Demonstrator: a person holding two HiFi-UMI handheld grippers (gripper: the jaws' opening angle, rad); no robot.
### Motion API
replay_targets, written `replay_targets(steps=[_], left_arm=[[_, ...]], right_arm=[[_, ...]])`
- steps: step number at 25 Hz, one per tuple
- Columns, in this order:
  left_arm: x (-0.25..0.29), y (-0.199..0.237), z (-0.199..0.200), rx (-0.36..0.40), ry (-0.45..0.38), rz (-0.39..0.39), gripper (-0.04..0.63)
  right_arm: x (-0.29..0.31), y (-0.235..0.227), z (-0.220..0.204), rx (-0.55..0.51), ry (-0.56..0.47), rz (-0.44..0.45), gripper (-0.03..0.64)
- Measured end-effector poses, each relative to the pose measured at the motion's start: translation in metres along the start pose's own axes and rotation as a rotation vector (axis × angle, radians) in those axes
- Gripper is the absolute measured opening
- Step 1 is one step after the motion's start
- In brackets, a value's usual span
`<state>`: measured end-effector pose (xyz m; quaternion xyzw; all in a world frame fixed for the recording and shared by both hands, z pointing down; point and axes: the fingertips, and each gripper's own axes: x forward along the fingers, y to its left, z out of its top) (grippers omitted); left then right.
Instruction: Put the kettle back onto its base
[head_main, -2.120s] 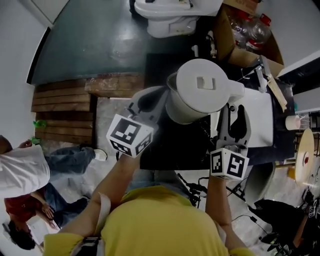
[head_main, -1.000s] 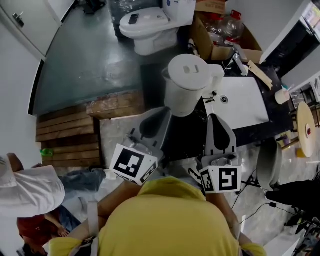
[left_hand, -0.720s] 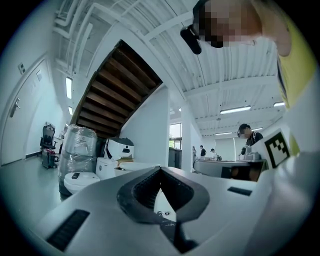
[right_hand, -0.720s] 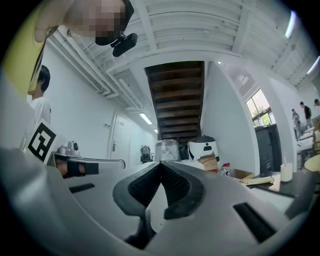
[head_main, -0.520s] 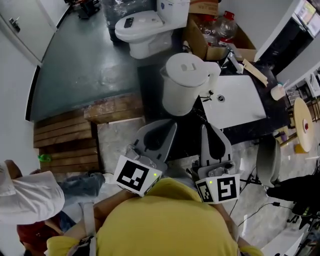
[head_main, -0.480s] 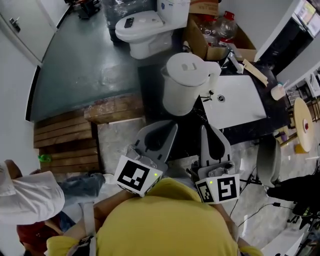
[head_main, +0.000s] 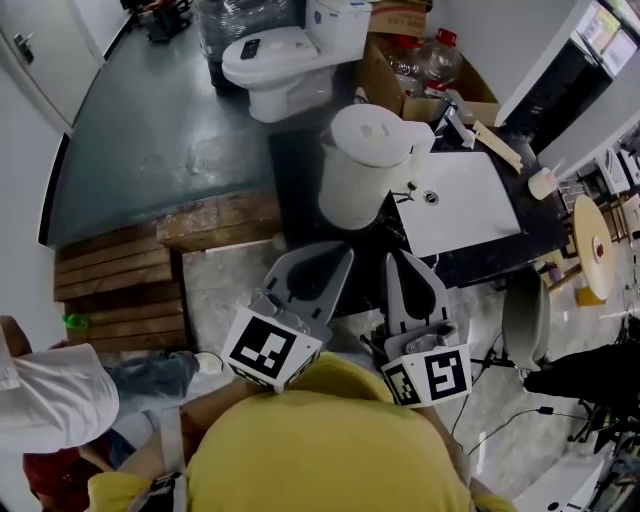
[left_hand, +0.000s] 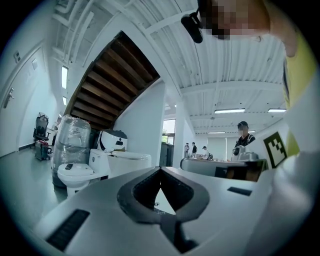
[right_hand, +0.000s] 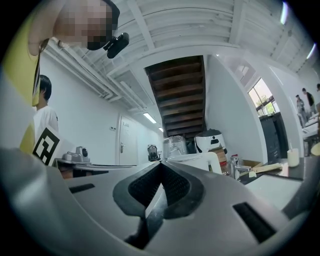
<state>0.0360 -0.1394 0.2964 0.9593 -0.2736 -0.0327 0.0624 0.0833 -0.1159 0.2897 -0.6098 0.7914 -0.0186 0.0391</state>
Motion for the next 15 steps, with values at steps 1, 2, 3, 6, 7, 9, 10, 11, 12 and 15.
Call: replay_targets(steps=[1, 2, 3, 6, 7, 9, 10, 11, 12, 15], left_arm=[[-0.0010, -0.0006, 0.0008, 0.006, -0.004, -0.001, 0.009], [-0.0020, -0.0007, 0.0010, 0.011, -0.002, -0.001, 0.009], [-0.0030, -0.0004, -0.0001, 0.014, 0.008, -0.001, 0.009], [-0.0048, 0.0014, -0.0034, 0.012, 0.037, 0.001, 0.009], [-0.0052, 0.0016, -0.0034, 0.011, 0.037, 0.002, 0.009], [-0.0054, 0.0013, -0.0015, 0.011, 0.026, 0.004, 0.009], [-0.0053, 0.0012, -0.0005, 0.010, 0.021, 0.004, 0.009], [-0.0057, 0.0015, -0.0012, 0.009, 0.025, 0.004, 0.009], [-0.0062, 0.0019, -0.0025, 0.007, 0.033, 0.004, 0.011], [-0.0069, 0.0025, -0.0045, 0.007, 0.044, 0.001, 0.009]], right_arm=[[-0.0006, 0.0013, -0.0001, 0.002, 0.002, 0.002, 0.015], [-0.0011, 0.0019, -0.0005, 0.004, 0.004, 0.002, 0.015], [-0.0012, 0.0019, -0.0007, 0.005, 0.005, 0.000, 0.015], [0.0000, 0.0015, 0.0009, 0.000, -0.003, -0.003, 0.015], [0.0004, 0.0021, 0.0018, -0.004, -0.007, 0.000, 0.015], [0.0012, 0.0031, 0.0031, -0.011, -0.014, 0.006, 0.015], [0.0017, 0.0034, 0.0034, -0.013, -0.015, 0.008, 0.015], [0.0021, 0.0037, 0.0036, -0.013, -0.015, 0.009, 0.015], [0.0024, 0.0040, 0.0036, -0.012, -0.014, 0.009, 0.015], [0.0022, 0.0047, 0.0034, -0.009, -0.010, 0.005, 0.015]])
